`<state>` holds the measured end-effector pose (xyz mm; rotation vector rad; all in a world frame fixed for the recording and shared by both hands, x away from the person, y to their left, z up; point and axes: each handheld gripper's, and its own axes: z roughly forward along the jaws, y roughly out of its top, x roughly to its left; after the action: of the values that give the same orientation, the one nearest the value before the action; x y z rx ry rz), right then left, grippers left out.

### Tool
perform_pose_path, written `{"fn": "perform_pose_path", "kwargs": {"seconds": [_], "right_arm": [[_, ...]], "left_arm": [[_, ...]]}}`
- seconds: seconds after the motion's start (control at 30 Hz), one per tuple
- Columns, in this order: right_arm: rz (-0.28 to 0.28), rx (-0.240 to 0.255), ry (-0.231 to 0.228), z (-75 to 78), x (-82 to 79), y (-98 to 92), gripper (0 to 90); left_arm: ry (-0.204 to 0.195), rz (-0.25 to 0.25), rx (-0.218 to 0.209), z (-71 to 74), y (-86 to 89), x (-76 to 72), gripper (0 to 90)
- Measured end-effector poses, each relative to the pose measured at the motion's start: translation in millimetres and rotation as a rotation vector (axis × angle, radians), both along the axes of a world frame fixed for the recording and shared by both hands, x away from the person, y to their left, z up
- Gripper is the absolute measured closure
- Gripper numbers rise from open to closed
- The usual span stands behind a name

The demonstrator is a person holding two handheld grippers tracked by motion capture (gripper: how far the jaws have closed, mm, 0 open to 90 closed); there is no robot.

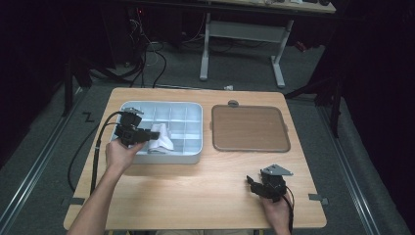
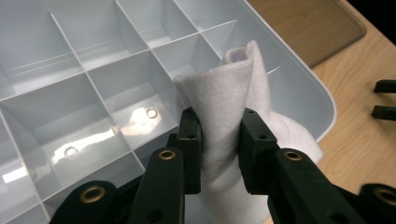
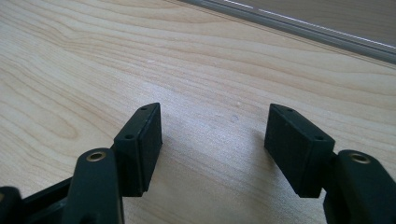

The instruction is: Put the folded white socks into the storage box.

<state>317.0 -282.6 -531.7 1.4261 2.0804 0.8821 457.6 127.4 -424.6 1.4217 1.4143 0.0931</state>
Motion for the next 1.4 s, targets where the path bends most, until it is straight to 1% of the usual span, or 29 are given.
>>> {"fn": "perform_pose_path", "kwargs": {"seconds": [0.07,0.2,0.37,0.5,0.67,0.83,0.93,1.0,1.13,1.3,1.37,1.4], "right_arm": [[0.001,-0.001,-0.001,0.0,0.1,-0.1,37.0],[0.000,0.000,0.000,0.0,0.0,0.0,37.0],[0.001,-0.001,-0.001,0.0,0.1,-0.1,37.0],[0.001,-0.001,-0.001,0.0,0.1,-0.1,37.0],[0.001,0.000,0.000,0.0,0.0,0.0,37.0],[0.001,0.000,0.000,0.0,0.0,0.0,37.0],[0.001,-0.001,0.000,0.0,0.0,0.0,37.0],[0.001,0.000,0.000,0.0,0.0,0.0,37.0],[0.001,-0.001,0.000,0.0,0.0,0.0,37.0],[0.001,0.000,0.000,0.0,0.0,0.1,37.0],[0.001,-0.001,0.000,0.0,0.0,0.0,37.0],[0.001,-0.001,0.000,0.0,0.0,0.0,37.0]], "left_arm": [[0.000,-0.001,0.025,-4.1,0.5,0.6,73.1],[-0.008,-0.005,0.092,-11.8,-1.4,1.5,73.1],[-0.024,-0.011,0.146,-17.5,-5.7,1.3,73.1],[-0.027,-0.014,0.191,-23.2,-8.7,1.9,73.1],[-0.029,-0.010,0.217,-28.6,-11.4,2.7,73.2],[-0.019,-0.002,0.219,-33.9,-10.1,5.1,73.2],[-0.020,-0.002,0.226,-35.5,-10.9,5.4,73.2],[-0.025,-0.004,0.242,-36.9,-12.3,5.0,73.3],[-0.018,0.001,0.252,-39.6,-13.8,5.4,73.5],[-0.023,-0.003,0.281,-42.1,-16.5,3.9,73.8],[-0.019,0.000,0.282,-42.9,-17.1,3.9,73.9],[-0.020,-0.002,0.289,-43.9,-17.2,3.8,73.9]]}}
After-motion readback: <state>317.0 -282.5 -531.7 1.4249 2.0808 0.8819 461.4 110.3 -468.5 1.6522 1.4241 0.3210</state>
